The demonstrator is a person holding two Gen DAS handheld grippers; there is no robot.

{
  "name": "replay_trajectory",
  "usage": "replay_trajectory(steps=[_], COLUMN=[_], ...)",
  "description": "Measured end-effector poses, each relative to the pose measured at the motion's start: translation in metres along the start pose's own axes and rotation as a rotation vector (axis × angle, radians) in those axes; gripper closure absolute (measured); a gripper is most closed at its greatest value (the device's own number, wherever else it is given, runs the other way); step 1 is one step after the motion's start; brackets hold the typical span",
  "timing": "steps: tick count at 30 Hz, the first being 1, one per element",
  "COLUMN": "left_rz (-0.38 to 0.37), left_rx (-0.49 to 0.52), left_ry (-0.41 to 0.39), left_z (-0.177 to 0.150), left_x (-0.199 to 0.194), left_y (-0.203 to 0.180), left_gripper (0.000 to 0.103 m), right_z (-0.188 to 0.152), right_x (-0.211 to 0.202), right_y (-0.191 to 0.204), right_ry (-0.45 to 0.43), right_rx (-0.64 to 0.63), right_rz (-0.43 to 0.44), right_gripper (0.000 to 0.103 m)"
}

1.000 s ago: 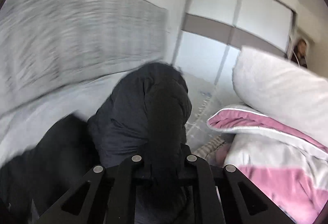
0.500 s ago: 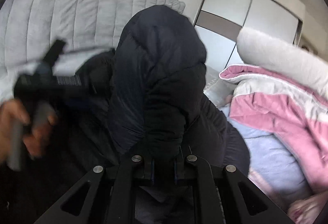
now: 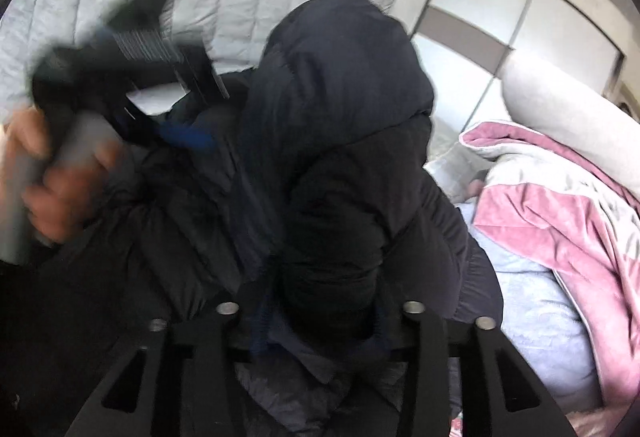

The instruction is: Fold large clothes

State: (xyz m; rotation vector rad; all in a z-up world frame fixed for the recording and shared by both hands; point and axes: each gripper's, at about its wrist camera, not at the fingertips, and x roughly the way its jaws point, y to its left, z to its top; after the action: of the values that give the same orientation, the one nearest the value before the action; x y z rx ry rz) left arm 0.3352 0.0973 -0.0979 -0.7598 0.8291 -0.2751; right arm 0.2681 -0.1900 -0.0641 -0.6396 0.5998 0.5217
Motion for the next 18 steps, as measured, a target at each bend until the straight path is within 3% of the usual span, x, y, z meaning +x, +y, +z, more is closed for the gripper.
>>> replay_trajectory(steps=[2, 4, 6, 9, 11, 12, 14, 15, 16, 18], left_rz=[-0.034, -0.055, -0.036, -0.021, -0.014, -0.014, -0.015, -0.013, 0.002, 0.057], left_rx=[-0.063, -0.087, -0.071, -0.051, -0.038, -0.035, -0.039, -0.040, -0.041, -0.022], left_ry=[0.020, -0.007, -0.009, -0.008, -0.009, -0.009, -0.003, -0.001, -0.001, -0.004], left_z=[0.002, 0.006, 0.007, 0.003, 0.001, -0.015, -0.015, -0.026, -0.027, -0.025], left_x=[0.017, 0.018, 0.019, 0.019, 0.021, 0.020, 0.033, 0.043, 0.043, 0.041], left_y=[0.011, 0.018, 0.016, 0.007, 0.005, -0.005, -0.017, -0.022, -0.023, -0.024], left_gripper=[0.013, 0.013, 0.013, 0.013, 0.013, 0.013, 0.013, 0.013, 0.013, 0.013], right_z=[0.008, 0.028, 0.056, 0.112, 0.143, 0.155, 0.170, 0.173, 0.173, 0.173], right_x=[-0.013, -0.035, -0.043, -0.017, 0.016, 0.036, 0.083, 0.104, 0.114, 0.119], right_y=[-0.007, -0.029, -0.055, -0.086, -0.083, -0.075, -0.065, -0.061, -0.055, -0.052], right_ry=[0.017, -0.033, -0.076, -0.049, 0.007, 0.036, 0.152, 0.226, 0.267, 0.261], right_rx=[-0.101, -0.141, -0.111, -0.053, -0.070, -0.122, -0.179, -0.189, -0.221, -0.315], right_rz=[-0.091, -0.162, -0.129, 0.017, 0.121, 0.120, 0.087, 0.093, 0.049, -0.127], right_gripper=[0.046, 0.023, 0.011, 0.011, 0.011, 0.011, 0.013, 0.055, 0.085, 0.086])
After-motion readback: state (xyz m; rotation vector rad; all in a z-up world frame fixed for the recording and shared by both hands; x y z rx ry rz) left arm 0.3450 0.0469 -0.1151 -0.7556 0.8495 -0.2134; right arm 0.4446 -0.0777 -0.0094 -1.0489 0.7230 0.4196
